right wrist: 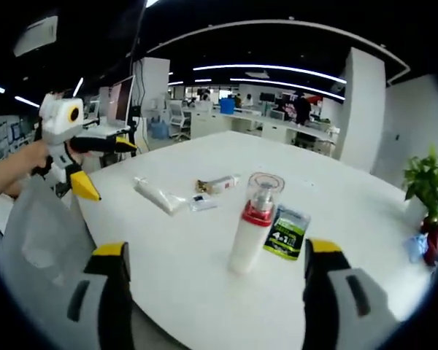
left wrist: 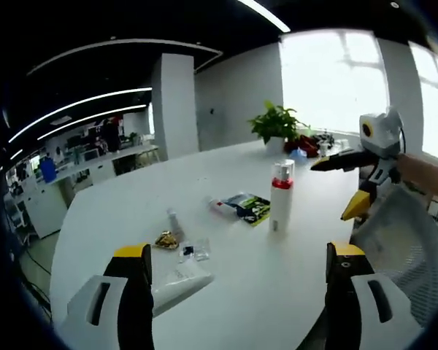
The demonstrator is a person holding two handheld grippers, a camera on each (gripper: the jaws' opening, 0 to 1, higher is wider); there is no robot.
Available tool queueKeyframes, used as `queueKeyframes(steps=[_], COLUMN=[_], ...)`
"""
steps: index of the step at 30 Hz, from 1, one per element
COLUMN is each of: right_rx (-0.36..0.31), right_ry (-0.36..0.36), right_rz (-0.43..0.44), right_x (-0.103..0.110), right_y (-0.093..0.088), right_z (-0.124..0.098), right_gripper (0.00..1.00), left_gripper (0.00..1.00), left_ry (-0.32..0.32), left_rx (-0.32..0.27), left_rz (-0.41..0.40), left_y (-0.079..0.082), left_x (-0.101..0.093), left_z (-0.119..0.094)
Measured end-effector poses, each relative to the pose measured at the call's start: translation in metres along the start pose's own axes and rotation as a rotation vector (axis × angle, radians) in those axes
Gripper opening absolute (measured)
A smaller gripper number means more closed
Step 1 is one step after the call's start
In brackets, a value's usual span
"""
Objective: Arrange the skincare products in the storage area until every visible bottle or jar stands upright without overlapping.
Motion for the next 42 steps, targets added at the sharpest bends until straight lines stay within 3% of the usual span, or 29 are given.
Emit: queueKeyframes(steps=[12, 17, 22, 28, 33, 42], right_rx=[-0.018, -0.031, -0.013, -0.038, -0.061, -0.045], right_ry=[0.012, 0.005, 0.008, 0.006, -0.01, -0.022], right_rz=[-0.025, -0.007, -0.002, 0.009, 0.015, 0.018], right_x=[0.004, 0.002, 0.003, 0.003, -0.001, -0.006], right_y=[0.007, 0.005, -0.002, 0.002, 0.005, 0.0], right_z=[0.005, 0.006, 0.012, 0.012, 0.009, 0.005], right_gripper=[1.0, 1.0, 1.0, 1.0, 1.0, 1.0], left_gripper=[0.97, 0.97, 0.97, 0.97, 0.97, 0.97], left_ry=[0.03, 0.022, 0.047, 0.056, 0.052, 0.053], left_rx=[-0.035, -0.035, -0.031, -0.023, -0.011, 0.005], left_rz=[-0.074, -0.07, -0.08, -0.073, -0.059, -0.035], left_y=[0.002, 0.002, -0.001, -0.003, -0.004, -0.004], left_x=[0.006, 0.001, 0.005, 0.008, 0.01, 0.022], left_z=[0.0, -0.001, -0.003, -0.003, 0.004, 0.017])
Point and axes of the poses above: the point that each gripper's makers call its tool centre point, and the gripper's own axes: z roughly forward along the fingers, x roughly to its left, y roughly out of its top, the point moved 1 cm from there along -z, roughly backward along the fingers
